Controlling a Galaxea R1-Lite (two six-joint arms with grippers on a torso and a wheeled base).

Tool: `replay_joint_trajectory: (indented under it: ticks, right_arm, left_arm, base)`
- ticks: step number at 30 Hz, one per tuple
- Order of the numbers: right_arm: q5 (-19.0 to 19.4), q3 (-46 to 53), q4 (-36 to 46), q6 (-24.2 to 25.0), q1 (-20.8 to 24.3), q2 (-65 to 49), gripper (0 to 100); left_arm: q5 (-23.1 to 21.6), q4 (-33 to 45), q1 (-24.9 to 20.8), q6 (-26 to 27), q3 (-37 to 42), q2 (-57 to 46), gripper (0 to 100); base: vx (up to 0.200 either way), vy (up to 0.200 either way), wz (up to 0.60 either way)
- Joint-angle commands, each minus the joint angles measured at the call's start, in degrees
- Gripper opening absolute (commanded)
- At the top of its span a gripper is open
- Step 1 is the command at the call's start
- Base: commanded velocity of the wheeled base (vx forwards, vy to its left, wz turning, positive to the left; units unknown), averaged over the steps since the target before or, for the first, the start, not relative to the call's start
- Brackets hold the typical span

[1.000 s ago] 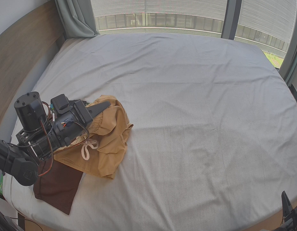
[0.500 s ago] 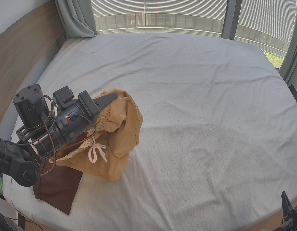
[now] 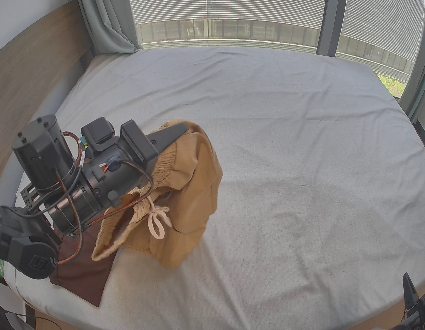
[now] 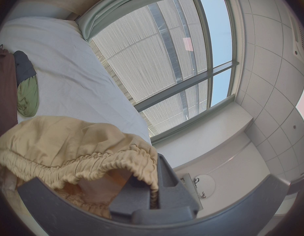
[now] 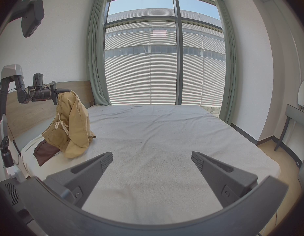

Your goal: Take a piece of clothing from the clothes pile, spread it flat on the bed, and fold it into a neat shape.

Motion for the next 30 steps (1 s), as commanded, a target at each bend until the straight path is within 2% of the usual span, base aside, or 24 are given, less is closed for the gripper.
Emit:
replay_joint_trajectory:
  ticks: [1, 5, 9, 14, 21, 30]
  right_arm:
    - [0.0, 1.0, 0.0, -0.1, 0.0, -0.9, 100]
    - [0.0, 1.0, 0.0, -0.1, 0.0, -0.9, 100]
    - [0.0, 1.0, 0.0, -0.1, 0.0, -0.9, 100]
    - [0.0, 1.0, -0.1, 0.0, 0.0, -0.9, 100]
    - [0.0, 1.0, 0.0, 0.0, 0.0, -0.9, 100]
    - [0.0, 1.0, -0.1, 0.0, -0.1, -0.9, 100]
  left_arm:
    - [3.6, -0.1, -3.7, -1.3, -3.0, -0.1, 0]
    - [6.0, 0.2, -6.2, -3.8, -5.7, 0.0, 0]
    - [6.0, 0.0, -8.9, -4.0, -6.6, 0.3, 0]
    - [7.5, -0.3, -10.8, -4.4, -8.0, 2.3, 0]
    - [7.1, -0.6, -12.6, -4.7, -8.0, 4.5, 0]
    - [7.3, -3.2, -15.2, -6.4, -13.9, 15.2, 0]
  base:
    - [0.0, 0.0, 0.0]
    - [0.0, 0.0, 0.0]
    - [0.0, 0.0, 0.0]
    - [0.0, 0.0, 0.0]
    - [0.0, 0.0, 0.0]
    - [0.0, 0.0, 0.0]
